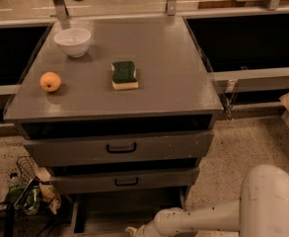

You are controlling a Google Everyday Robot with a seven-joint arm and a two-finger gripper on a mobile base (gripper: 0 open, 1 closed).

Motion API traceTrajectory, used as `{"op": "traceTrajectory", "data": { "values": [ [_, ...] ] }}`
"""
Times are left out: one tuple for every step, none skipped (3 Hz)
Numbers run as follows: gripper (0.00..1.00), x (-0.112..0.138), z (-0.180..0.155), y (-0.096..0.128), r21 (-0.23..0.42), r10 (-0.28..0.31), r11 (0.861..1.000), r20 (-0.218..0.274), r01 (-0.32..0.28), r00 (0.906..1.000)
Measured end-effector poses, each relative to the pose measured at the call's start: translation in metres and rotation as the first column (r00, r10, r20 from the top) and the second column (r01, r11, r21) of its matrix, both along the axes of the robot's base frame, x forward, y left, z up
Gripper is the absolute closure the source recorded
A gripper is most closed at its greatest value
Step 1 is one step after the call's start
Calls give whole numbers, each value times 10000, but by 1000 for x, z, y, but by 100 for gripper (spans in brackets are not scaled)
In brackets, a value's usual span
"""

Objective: Open bottom drawer

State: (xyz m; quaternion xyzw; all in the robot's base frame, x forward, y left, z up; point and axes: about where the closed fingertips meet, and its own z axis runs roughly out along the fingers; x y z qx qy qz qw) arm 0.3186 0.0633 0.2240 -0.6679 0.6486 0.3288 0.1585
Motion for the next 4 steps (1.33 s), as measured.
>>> {"op": "traceTrajectory", "data": {
  "values": [
    [0, 8, 10, -11, -303, -373, 9988, 531, 390, 9979],
    [0, 10, 11, -9, -275, -520, 9982, 555, 536, 9971],
    [0, 27, -29, -6, -708, -435, 9964, 482, 469, 9979],
    [0, 21, -29, -3, -562, -288, 9980, 255, 302, 9993]
  ]
}}
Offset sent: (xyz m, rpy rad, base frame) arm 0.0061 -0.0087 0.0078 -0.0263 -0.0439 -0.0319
